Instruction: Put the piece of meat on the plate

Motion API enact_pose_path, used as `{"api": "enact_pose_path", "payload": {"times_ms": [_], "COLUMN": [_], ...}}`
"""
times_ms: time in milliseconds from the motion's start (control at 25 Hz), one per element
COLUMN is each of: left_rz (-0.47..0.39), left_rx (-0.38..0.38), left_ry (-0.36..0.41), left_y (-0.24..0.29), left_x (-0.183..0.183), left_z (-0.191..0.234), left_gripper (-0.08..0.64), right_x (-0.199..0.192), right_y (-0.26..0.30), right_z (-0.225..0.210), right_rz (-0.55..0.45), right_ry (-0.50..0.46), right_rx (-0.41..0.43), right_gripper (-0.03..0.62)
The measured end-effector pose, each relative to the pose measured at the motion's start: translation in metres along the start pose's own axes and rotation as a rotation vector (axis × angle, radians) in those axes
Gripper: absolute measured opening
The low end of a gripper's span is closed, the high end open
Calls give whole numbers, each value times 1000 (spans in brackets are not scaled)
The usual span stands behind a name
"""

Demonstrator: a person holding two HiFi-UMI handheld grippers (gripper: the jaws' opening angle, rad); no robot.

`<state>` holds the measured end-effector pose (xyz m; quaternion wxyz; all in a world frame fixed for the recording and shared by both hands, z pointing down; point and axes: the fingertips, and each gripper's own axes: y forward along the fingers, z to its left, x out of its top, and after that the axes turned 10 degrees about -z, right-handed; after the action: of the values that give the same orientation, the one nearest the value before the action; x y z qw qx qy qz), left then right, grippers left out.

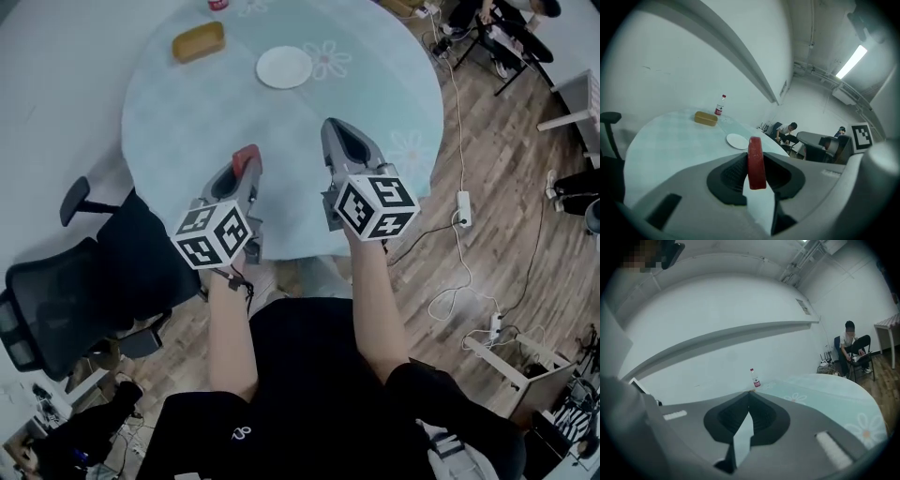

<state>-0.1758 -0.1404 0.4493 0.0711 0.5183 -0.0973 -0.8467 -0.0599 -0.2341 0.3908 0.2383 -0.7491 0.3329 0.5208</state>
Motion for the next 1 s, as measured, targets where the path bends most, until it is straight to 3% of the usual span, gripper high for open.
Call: {"api": "enact_pose_path", "payload": {"times_ms": [200,400,800,1000], "left_rz": [22,90,234,352], "left_rx": [2,-3,-210,-197], "left_ry": [-21,-52,-171,-179], "left_y": [54,89,242,326], "left_x": [13,1,16,0], "left_z": [-6,10,46,63], "left_gripper": [89,89,89,89], "right_x": [0,-23,-6,4], "right_y": [46,63,71,72], "right_z": [-36,-66,-112,-129], "right_rz": [30,87,42,27], "right_ry": [5,45,107,111], "right_rx": [8,-39,-201,-236], "right_gripper": [9,9,9,9]}}
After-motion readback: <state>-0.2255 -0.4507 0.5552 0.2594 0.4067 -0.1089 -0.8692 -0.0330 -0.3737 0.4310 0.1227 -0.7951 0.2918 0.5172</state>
